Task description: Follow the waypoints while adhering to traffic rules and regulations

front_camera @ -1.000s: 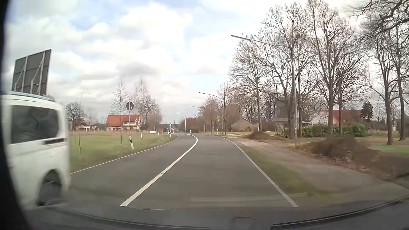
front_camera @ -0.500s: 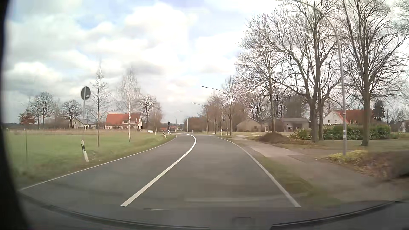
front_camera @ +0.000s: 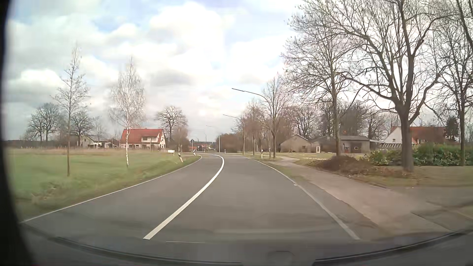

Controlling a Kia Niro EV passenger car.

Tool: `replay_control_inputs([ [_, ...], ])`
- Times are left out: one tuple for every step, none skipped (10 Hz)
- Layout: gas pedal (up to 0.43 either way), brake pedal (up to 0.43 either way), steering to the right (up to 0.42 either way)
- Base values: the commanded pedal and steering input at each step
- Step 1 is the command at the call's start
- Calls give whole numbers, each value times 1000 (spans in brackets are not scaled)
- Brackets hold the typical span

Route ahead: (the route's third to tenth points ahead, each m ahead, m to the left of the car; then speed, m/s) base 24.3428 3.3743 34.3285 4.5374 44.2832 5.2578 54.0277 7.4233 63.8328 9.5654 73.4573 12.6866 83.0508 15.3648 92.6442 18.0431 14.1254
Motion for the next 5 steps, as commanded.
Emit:
replay_control_inputs([
  [157,0,-10],
  [157,0,-10],
  [157,0,-10],
  [169,0,-10],
  [177,0,-11],
])
